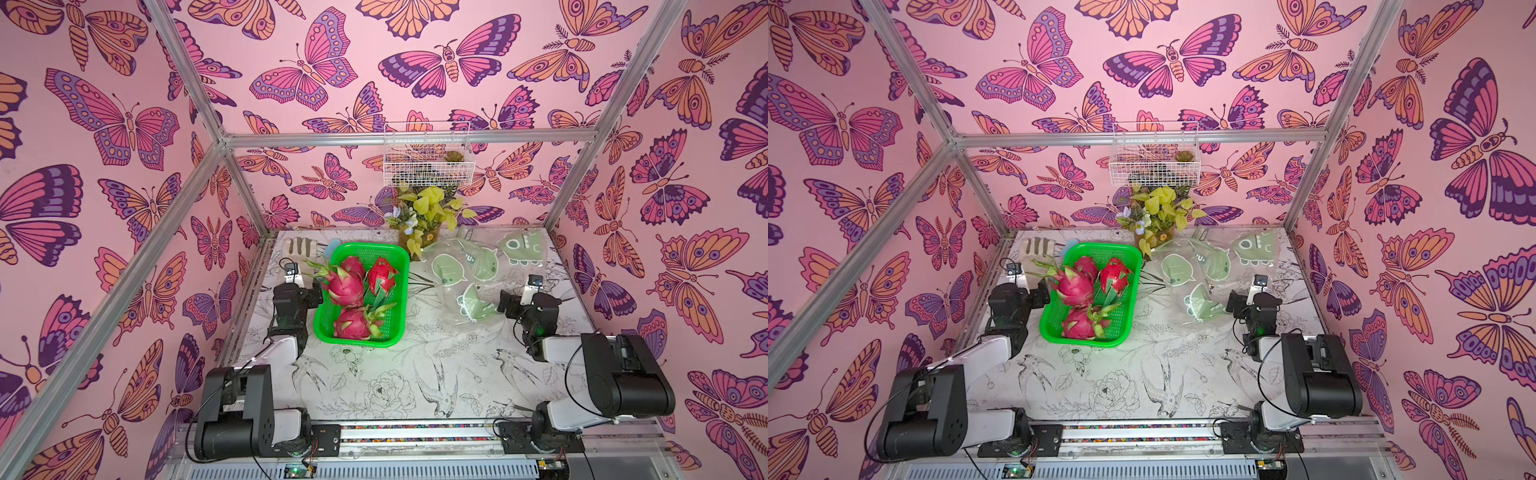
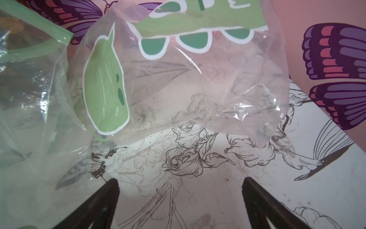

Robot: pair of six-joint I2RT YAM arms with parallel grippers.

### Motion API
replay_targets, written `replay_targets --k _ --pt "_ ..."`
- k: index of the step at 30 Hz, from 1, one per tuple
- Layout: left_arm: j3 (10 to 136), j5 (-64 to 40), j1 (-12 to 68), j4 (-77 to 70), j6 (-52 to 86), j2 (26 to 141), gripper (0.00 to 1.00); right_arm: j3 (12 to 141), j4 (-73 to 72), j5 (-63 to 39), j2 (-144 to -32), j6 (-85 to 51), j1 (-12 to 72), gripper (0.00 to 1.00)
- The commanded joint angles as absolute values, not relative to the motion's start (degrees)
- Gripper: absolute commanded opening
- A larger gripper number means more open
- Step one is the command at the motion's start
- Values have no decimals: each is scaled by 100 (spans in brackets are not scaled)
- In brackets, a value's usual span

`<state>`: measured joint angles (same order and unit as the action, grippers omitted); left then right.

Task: Open the zip-top bag and take out the dragon fruit
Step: Reset both arms

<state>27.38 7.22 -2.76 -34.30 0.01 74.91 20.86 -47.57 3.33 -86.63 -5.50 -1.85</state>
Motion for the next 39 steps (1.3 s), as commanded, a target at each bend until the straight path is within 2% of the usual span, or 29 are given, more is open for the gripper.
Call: replay_targets --k 1,6,9,14,17,20,23,26,29,37,39 --pt "2549 1087 -321 -3286 -140 7121 87 2232 -4793 286 -8622 -444 -152 99" --pt "2705 1088 -362 -2735 -46 7483 87 2232 -4790 287 -8622 -443 -147 99" --pt "2477 513 -275 -3227 -426 7720 83 2232 -4790 281 -8620 -439 -149 99" --pt "2138 660 -76 -3778 -483 7673 84 2232 -4791 290 -8616 -439 -149 99" --pt "2158 551 -35 -3627 -354 7598 85 2232 -4790 290 -8621 -439 -145 99" --pt "1943 -202 -37 -4397 -109 7569 86 2232 -4794 295 -8620 -439 -149 99" --pt "1742 -94 -18 -4427 -113 7602 87 2232 -4790 293 -8622 -439 -149 99" --pt "1576 -184 -26 -5678 -260 8381 89 2232 -4790 290 -8617 -439 -149 99" --pt "2073 -100 -33 -5167 -185 8798 89 2234 -4794 297 -8622 -439 -148 99" --pt "2166 -44 -123 -5038 -66 8831 100 2241 -4779 303 -8625 -439 -141 99" --pt "2154 -44 -123 -5090 -64 8843 100 2236 -4780 304 -8615 -437 -140 99"
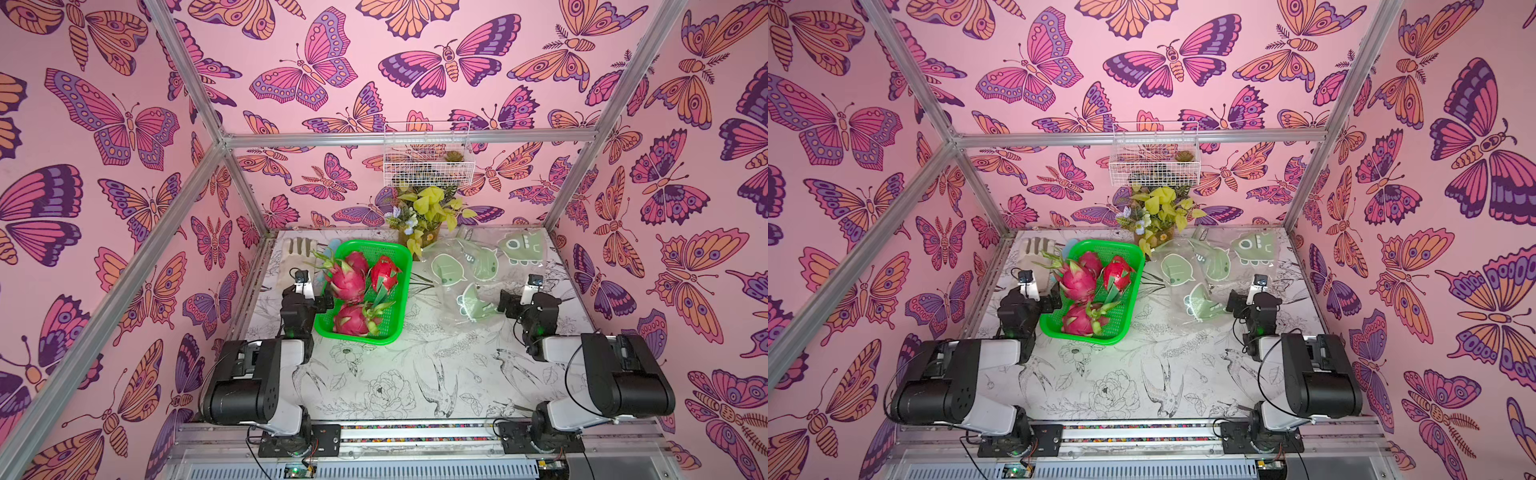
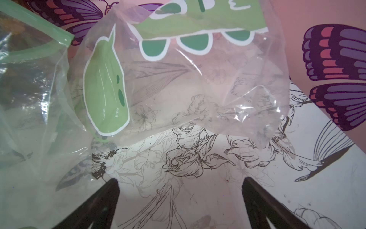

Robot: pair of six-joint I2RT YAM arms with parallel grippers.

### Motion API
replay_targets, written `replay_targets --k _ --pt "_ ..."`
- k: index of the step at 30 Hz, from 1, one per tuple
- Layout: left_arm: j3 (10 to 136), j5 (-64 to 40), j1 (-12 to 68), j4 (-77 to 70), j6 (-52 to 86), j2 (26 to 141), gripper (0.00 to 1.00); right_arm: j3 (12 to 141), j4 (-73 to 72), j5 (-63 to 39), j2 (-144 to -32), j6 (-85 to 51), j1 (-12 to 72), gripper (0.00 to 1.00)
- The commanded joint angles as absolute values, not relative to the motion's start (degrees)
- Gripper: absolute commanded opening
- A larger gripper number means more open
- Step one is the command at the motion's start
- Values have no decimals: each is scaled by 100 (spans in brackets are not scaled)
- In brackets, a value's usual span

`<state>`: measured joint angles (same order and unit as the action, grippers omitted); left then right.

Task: Open the zip-top bag and take out the dragon fruit
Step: Reset both arms

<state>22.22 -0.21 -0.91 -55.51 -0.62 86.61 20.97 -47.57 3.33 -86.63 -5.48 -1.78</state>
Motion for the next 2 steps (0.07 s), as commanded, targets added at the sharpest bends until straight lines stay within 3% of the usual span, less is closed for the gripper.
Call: replay_targets --k 1,2 --pt "2149 -44 -123 -5091 -69 8834 100 2232 -4794 305 -8613 -439 -141 99" --pt "2153 -44 -125 -5074 -74 8825 100 2217 -4807 297 -8613 -439 -141 99"
